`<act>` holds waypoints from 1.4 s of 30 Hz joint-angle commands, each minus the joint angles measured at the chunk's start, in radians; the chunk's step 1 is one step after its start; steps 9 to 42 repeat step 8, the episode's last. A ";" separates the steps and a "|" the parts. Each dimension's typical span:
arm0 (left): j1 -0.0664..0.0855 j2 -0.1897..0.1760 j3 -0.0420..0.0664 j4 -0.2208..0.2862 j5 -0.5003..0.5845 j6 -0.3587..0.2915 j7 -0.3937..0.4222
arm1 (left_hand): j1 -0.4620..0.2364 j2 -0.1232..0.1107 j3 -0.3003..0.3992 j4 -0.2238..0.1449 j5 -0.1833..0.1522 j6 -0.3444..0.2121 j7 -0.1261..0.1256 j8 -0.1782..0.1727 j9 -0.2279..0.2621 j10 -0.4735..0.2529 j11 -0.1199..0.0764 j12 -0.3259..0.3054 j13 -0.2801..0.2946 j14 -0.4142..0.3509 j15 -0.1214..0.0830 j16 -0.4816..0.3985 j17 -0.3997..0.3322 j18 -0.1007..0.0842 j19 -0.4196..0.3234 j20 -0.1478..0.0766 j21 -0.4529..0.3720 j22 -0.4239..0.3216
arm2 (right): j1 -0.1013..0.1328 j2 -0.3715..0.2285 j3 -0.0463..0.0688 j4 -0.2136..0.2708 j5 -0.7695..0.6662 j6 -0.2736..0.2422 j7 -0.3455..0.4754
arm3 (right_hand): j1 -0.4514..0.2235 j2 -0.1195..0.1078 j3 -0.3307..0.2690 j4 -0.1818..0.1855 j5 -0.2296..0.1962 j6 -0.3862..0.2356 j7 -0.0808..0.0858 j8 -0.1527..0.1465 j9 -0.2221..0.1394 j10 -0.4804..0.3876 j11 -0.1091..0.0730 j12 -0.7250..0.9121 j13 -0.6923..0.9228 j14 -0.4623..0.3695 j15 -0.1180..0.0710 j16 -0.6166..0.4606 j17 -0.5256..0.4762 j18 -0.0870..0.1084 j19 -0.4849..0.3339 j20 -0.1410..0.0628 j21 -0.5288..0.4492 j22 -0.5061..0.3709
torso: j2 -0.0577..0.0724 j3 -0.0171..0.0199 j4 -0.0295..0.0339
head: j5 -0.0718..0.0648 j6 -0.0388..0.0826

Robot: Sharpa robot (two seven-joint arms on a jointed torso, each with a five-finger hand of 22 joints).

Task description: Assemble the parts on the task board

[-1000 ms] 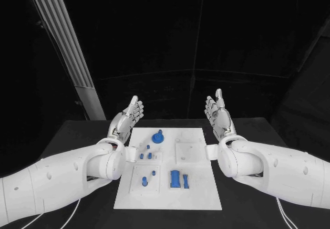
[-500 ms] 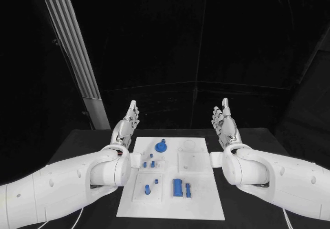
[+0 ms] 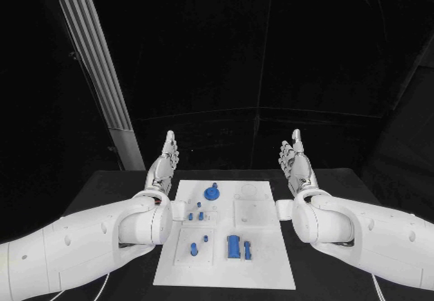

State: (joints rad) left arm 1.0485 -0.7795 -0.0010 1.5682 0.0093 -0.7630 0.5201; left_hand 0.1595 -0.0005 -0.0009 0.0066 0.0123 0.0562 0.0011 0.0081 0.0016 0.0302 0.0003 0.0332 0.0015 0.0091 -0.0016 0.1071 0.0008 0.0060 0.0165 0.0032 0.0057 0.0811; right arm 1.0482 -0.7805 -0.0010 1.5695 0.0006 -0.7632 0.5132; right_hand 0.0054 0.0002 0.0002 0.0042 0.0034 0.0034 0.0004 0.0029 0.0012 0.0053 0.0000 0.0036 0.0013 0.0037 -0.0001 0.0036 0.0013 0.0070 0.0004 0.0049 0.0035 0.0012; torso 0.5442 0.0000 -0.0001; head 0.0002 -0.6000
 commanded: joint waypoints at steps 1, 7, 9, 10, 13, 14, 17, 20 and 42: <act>0.001 0.000 0.001 0.002 -0.009 -0.007 0.000 | -0.049 0.001 0.001 -0.007 -0.012 -0.056 -0.001 -0.008 -0.002 -0.030 0.000 -0.033 -0.001 -0.009 0.002 -0.034 -0.001 -0.006 -0.017 -0.003 -0.006 -0.081 | 0.002 0.000 0.001 0.000 -0.001 -0.007 0.007 | -0.005 0.000 0.000 -0.004 -0.003 -0.003 0.000 -0.003 -0.001 -0.005 0.000 -0.004 -0.001 -0.004 0.000 -0.004 -0.001 -0.007 0.000 -0.005 -0.003 -0.001 | 0.000 0.0000 0.0001 | 0.000 0.000; 0.001 0.000 0.001 0.002 -0.009 -0.007 0.000 | -0.069 0.001 0.001 -0.007 -0.012 -0.056 -0.001 -0.008 -0.002 -0.030 0.000 -0.033 -0.001 -0.009 0.002 -0.107 -0.001 -0.006 -0.017 -0.003 -0.006 -0.081 | 0.002 0.000 0.001 0.000 -0.001 -0.007 0.007 | -0.005 0.000 0.000 -0.004 -0.003 -0.003 0.000 -0.003 -0.001 -0.005 0.000 -0.004 -0.001 -0.004 0.000 -0.004 -0.001 -0.007 0.000 -0.005 -0.003 -0.001 | 0.000 0.0000 0.0001 | 0.000 0.000; 0.001 0.000 0.001 0.002 -0.009 -0.007 0.000 | -0.074 0.001 0.001 -0.007 -0.012 -0.056 -0.001 -0.008 -0.002 -0.030 0.000 -0.033 -0.001 -0.009 0.002 -0.107 -0.001 -0.006 -0.017 -0.003 -0.006 -0.081 | 0.002 0.000 0.001 0.000 -0.001 -0.007 0.007 | -0.005 0.000 0.000 -0.004 -0.003 -0.003 0.000 -0.003 -0.001 -0.005 0.000 -0.004 -0.001 -0.004 0.000 -0.004 -0.001 -0.007 0.000 -0.005 -0.003 -0.001 | 0.000 0.0000 0.0001 | 0.000 0.000; 0.001 0.000 0.001 0.002 -0.009 -0.007 0.000 | -0.074 0.001 0.001 -0.007 -0.012 -0.056 -0.001 -0.008 -0.002 -0.030 0.000 -0.033 -0.001 -0.009 0.002 -0.107 -0.001 -0.006 -0.017 -0.003 -0.006 -0.081 | 0.002 0.000 0.001 0.000 -0.001 -0.007 0.007 | -0.005 0.000 0.000 -0.004 -0.003 -0.003 0.000 -0.003 -0.001 -0.005 0.000 -0.004 -0.001 -0.004 0.000 -0.004 -0.001 -0.007 0.000 -0.005 -0.003 -0.001 | 0.000 0.0000 0.0001 | 0.000 0.000; 0.001 0.000 0.001 0.002 -0.009 -0.007 0.000 | -0.074 0.001 0.001 -0.007 -0.012 -0.056 -0.001 -0.008 -0.002 -0.030 0.000 -0.033 -0.001 -0.009 0.002 -0.107 -0.001 -0.006 -0.017 -0.003 -0.006 -0.081 | 0.002 0.000 0.001 0.000 -0.001 -0.007 0.007 | -0.005 0.000 0.000 -0.004 -0.003 -0.003 0.000 -0.003 -0.001 -0.005 0.000 -0.004 -0.001 -0.004 0.000 -0.004 -0.001 -0.007 0.000 -0.005 -0.003 -0.001 | 0.000 0.0000 0.0001 | 0.000 0.000; 0.001 0.000 0.001 0.002 -0.009 -0.007 0.000 | -0.074 0.001 0.001 -0.007 -0.012 -0.056 -0.001 -0.008 -0.002 -0.030 0.000 -0.033 -0.001 -0.009 0.002 -0.107 -0.001 -0.006 -0.017 -0.003 -0.006 -0.081 | 0.002 0.000 0.001 0.000 -0.001 -0.007 0.007 | -0.005 0.000 0.000 -0.004 -0.003 -0.003 0.000 -0.003 -0.001 -0.005 0.000 -0.004 -0.001 -0.004 0.000 -0.004 -0.001 -0.007 0.000 -0.005 -0.003 -0.001 | 0.000 0.0000 0.0001 | 0.000 0.000; 0.001 0.000 0.001 0.002 -0.009 -0.007 0.000 | -0.074 0.001 0.001 -0.007 -0.012 -0.056 -0.001 -0.008 -0.002 -0.030 0.000 -0.033 -0.001 -0.009 0.002 -0.107 -0.001 -0.006 -0.017 -0.003 -0.006 -0.081 | 0.002 0.000 0.001 0.000 -0.001 -0.007 0.007 | -0.005 0.000 0.000 -0.004 -0.003 -0.003 0.000 -0.003 -0.001 -0.005 0.000 -0.004 -0.001 -0.004 0.000 -0.004 -0.001 -0.007 0.000 -0.005 -0.003 -0.001 | 0.000 0.0000 0.0001 | 0.000 0.000; 0.001 0.000 0.001 0.002 -0.009 -0.007 0.000 | -0.074 0.001 0.001 -0.007 -0.012 -0.056 -0.001 -0.008 -0.002 -0.030 0.000 -0.033 -0.001 -0.009 0.002 -0.107 -0.001 -0.006 -0.017 -0.003 -0.006 -0.081 | 0.002 0.000 0.001 0.000 -0.001 -0.007 0.007 | -0.005 0.000 0.000 -0.004 -0.003 -0.003 0.000 -0.003 -0.001 -0.005 0.000 -0.004 -0.001 -0.004 0.000 -0.004 -0.001 -0.007 0.000 -0.005 -0.003 -0.001 | 0.000 0.0000 0.0001 | 0.000 0.000; 0.001 0.000 0.001 0.002 -0.009 -0.007 0.000 | -0.074 0.001 0.001 -0.007 -0.012 -0.056 -0.001 -0.008 -0.002 -0.030 0.000 -0.033 -0.001 -0.009 0.002 -0.107 -0.001 -0.006 -0.017 -0.003 -0.006 -0.081 | 0.002 0.000 0.001 0.000 -0.001 -0.007 0.007 | -0.005 0.000 0.000 -0.004 -0.003 -0.003 0.000 -0.003 -0.001 -0.005 0.000 -0.004 -0.001 -0.004 0.000 -0.004 -0.001 -0.007 0.000 -0.005 -0.003 -0.001 | 0.000 0.0000 0.0001 | 0.000 0.000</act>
